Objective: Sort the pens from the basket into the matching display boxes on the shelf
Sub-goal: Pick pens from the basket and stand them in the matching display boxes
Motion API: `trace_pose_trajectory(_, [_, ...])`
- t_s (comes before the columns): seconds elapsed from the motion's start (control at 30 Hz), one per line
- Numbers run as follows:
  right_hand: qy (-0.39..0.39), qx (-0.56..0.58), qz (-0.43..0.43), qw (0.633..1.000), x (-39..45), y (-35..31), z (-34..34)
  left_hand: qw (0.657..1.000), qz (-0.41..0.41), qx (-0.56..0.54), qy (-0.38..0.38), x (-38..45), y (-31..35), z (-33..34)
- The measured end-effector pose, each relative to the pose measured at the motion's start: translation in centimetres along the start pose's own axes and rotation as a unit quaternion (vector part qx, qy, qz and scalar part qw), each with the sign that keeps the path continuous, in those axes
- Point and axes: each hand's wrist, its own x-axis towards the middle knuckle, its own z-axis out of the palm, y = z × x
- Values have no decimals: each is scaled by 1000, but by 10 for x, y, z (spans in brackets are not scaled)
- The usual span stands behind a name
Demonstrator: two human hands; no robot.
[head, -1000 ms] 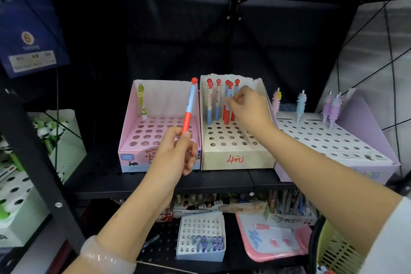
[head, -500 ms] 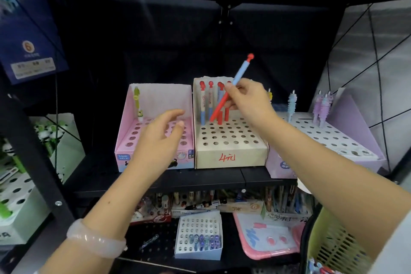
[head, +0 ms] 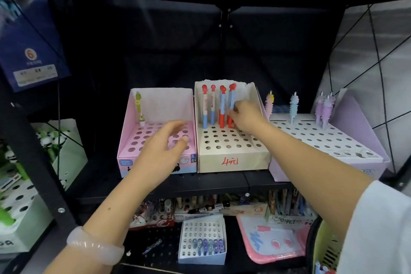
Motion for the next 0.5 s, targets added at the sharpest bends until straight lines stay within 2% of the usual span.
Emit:
trace_pose_trajectory(0.13, [-13,-7,28,999,2,2,9,1000,9,0,2,-3,1,0])
trace_pose_trajectory(0.3, [18,13,16,1000,-14,-1,-14,999,23,-46,16,-9,21,7])
trace_pose_trajectory(0.37, [10,63,-10,998,-33,-3,-32,997,43,-68,-4,-16,36,19])
trace_pose_trajectory(0.5, [-61,210,-80,973,-91,13,-67,987,56,-120,-88,-37,59,64])
